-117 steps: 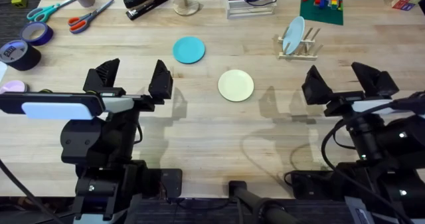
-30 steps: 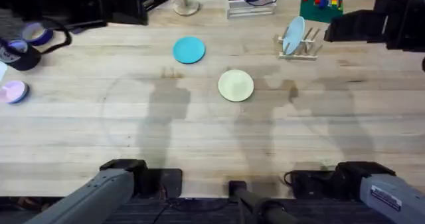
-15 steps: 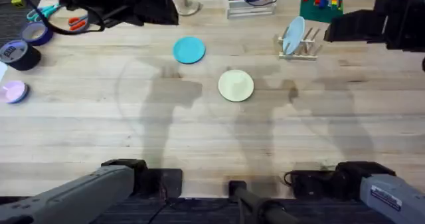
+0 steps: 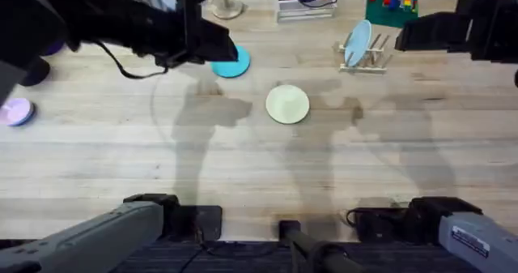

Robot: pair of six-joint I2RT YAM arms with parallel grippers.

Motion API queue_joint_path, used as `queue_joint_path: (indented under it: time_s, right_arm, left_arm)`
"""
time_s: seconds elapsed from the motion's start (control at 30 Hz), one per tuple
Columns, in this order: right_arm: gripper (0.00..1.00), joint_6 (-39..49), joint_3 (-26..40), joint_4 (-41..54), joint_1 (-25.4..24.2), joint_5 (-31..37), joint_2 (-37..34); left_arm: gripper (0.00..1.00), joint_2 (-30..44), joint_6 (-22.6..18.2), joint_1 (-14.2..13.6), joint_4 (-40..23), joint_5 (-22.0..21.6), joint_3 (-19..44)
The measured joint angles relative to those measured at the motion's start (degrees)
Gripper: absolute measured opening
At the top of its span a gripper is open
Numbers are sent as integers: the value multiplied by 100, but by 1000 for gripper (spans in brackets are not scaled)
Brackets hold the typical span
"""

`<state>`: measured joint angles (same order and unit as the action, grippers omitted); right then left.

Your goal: Pick up the plates from the table one by one and place each into a slot on the dish rack.

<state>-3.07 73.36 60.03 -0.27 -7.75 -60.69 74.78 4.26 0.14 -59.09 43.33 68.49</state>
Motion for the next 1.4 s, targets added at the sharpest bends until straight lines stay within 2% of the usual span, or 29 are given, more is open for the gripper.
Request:
queue_joint_path:
  time_s: [0.2,0.43,0.53,1.07,1.4]
  right_arm:
    - [995,0,0,1,-2,0,-1]
    - [995,-2,0,0,0,0,0]
    - [995,-1,0,0,-1,0,-1]
    - [994,-2,0,0,0,0,-1]
    - [995,-16,0,0,0,0,-2]
  left_arm:
    - [41,36,215,-45,437,216,-518]
    - [41,429,535,-513,974,289,-522]
    - [41,643,647,-627,1053,346,-523]
    - [41,1162,726,-632,1138,393,-524]
    - [41,2014,699,-803,1606,479,-524]
